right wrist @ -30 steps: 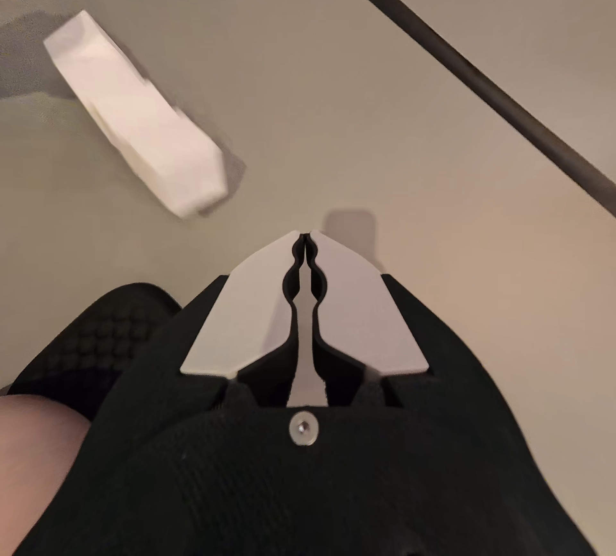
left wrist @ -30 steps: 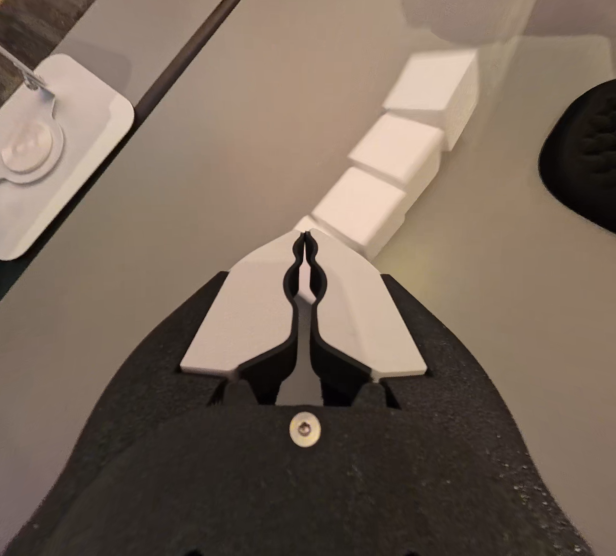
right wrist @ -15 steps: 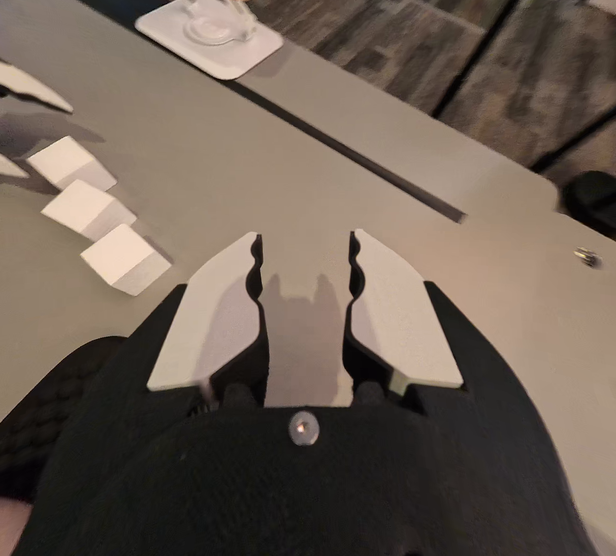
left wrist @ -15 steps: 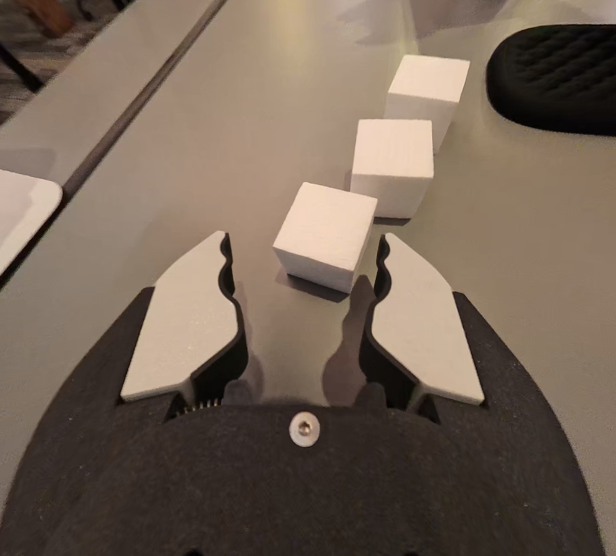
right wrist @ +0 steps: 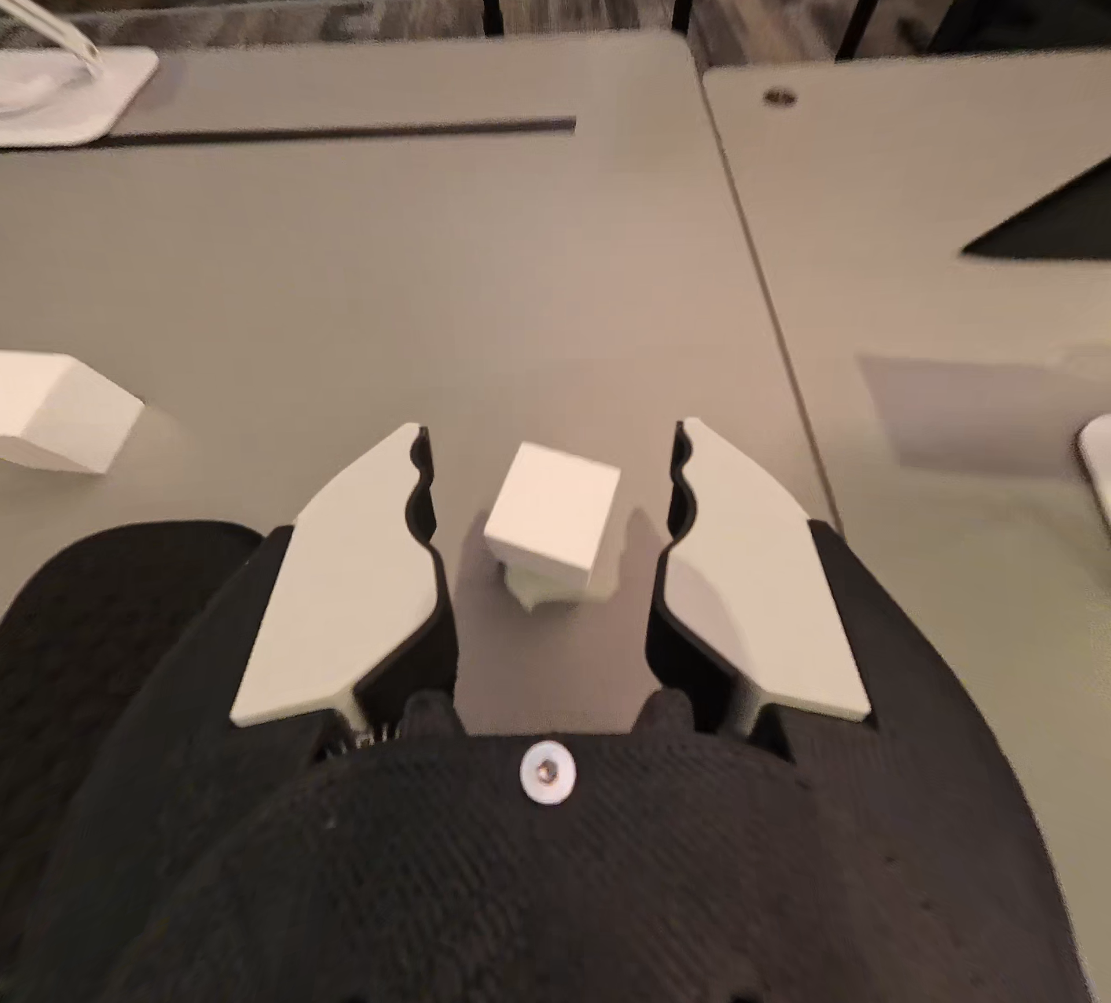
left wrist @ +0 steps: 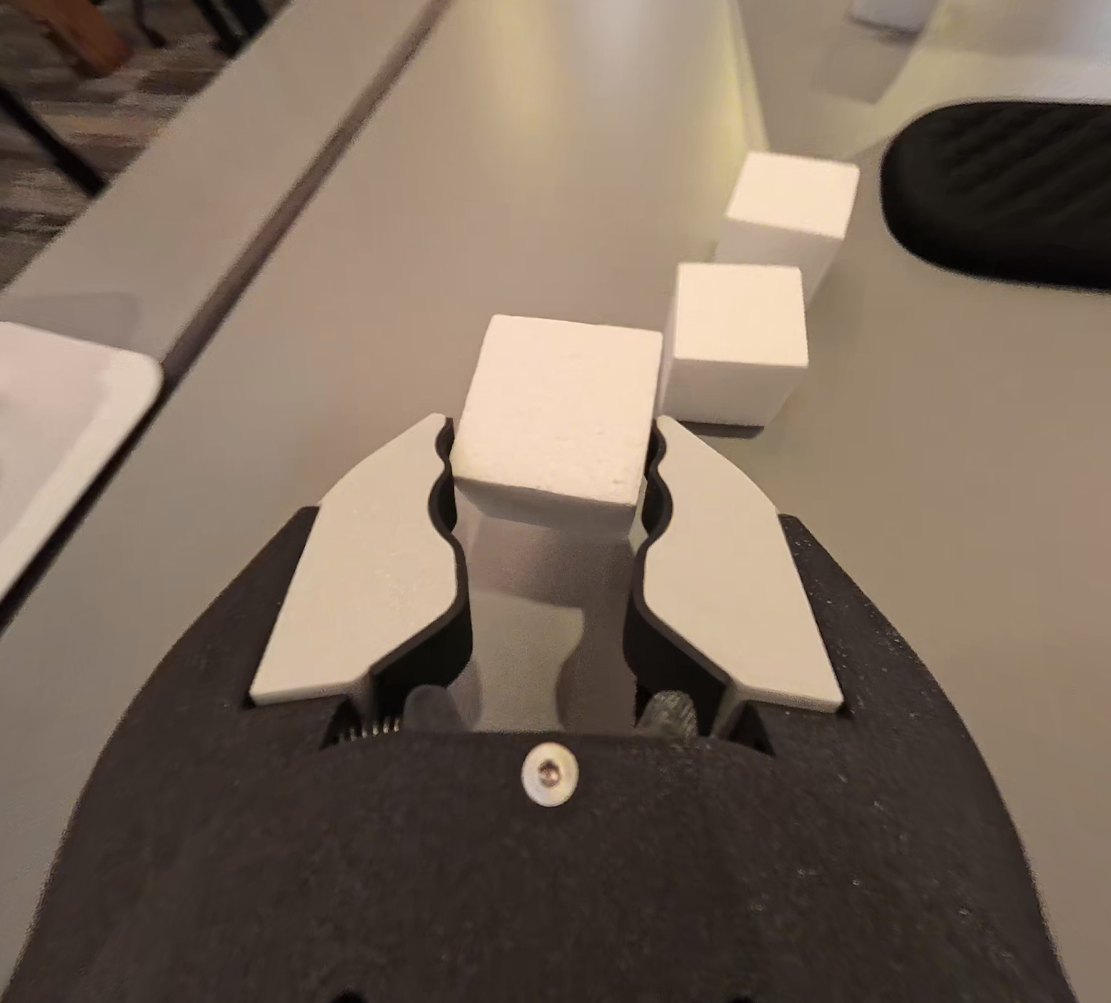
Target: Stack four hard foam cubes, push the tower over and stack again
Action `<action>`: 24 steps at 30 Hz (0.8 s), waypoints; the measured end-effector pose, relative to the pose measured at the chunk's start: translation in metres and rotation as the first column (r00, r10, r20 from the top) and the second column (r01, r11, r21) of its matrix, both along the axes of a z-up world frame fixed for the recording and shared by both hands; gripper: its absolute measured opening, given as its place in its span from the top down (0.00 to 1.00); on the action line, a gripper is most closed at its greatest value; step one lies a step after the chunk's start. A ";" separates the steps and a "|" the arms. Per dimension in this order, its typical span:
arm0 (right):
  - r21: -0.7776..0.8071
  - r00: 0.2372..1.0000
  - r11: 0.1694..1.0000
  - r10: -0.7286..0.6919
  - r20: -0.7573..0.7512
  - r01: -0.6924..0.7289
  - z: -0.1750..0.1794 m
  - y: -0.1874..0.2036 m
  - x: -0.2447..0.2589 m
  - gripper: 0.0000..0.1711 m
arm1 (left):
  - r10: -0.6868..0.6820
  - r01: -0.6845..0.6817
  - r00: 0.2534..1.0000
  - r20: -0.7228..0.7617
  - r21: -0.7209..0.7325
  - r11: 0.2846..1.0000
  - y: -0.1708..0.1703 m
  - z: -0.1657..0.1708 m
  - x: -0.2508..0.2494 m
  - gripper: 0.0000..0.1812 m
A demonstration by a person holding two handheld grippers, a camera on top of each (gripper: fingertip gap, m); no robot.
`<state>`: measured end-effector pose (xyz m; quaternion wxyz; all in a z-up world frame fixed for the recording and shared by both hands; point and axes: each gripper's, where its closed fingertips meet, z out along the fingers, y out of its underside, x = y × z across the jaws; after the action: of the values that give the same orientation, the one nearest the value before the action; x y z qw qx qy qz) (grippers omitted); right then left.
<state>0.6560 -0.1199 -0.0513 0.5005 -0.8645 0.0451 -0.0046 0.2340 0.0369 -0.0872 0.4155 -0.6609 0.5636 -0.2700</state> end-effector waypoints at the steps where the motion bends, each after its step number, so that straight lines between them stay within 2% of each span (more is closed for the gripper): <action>1: -0.031 1.000 0.999 -0.015 -0.001 0.015 -0.014 -0.001 -0.003 0.52 | 0.036 -0.036 0.999 0.013 0.006 0.999 0.003 0.012 -0.006 0.67; 3: -0.106 0.998 0.993 -0.055 0.026 0.058 -0.040 0.000 -0.007 0.50 | 0.091 -0.092 0.994 0.056 0.003 0.996 0.001 0.036 -0.011 0.67; 6: -0.218 0.991 0.968 -0.110 0.079 0.125 -0.071 0.003 -0.005 0.47 | 0.067 -0.063 0.994 0.087 -0.051 0.997 -0.024 0.059 0.000 0.67; 7: -0.252 0.992 0.960 -0.104 0.076 0.120 -0.080 0.005 -0.006 0.51 | 0.073 -0.069 0.994 0.078 -0.048 0.996 -0.030 0.063 0.006 0.67; 8: -0.282 0.994 0.954 -0.091 0.067 0.106 -0.087 0.006 -0.009 0.61 | 0.080 -0.076 0.994 0.078 -0.048 0.996 -0.036 0.067 0.014 0.67; 11: -0.273 0.997 0.959 -0.072 0.032 0.079 -0.084 0.011 -0.018 0.64 | 0.036 -0.029 0.995 0.091 -0.082 0.996 -0.060 0.069 0.042 0.67; 18: -0.190 0.992 0.979 0.090 0.088 -0.072 -0.025 0.025 -0.052 0.64 | 0.050 -0.054 0.998 -0.048 -0.104 0.993 -0.056 0.023 0.071 0.67; 24: -0.055 0.951 0.967 0.256 0.171 -0.251 0.047 0.046 -0.106 0.64 | 0.058 -0.066 0.996 -0.070 -0.114 0.991 -0.051 0.009 0.074 0.67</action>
<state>0.5498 -0.0740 -0.0041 0.4847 -0.8675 -0.1108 -0.0176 0.3081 -0.0136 -0.0780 0.3654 -0.7100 0.5395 -0.2670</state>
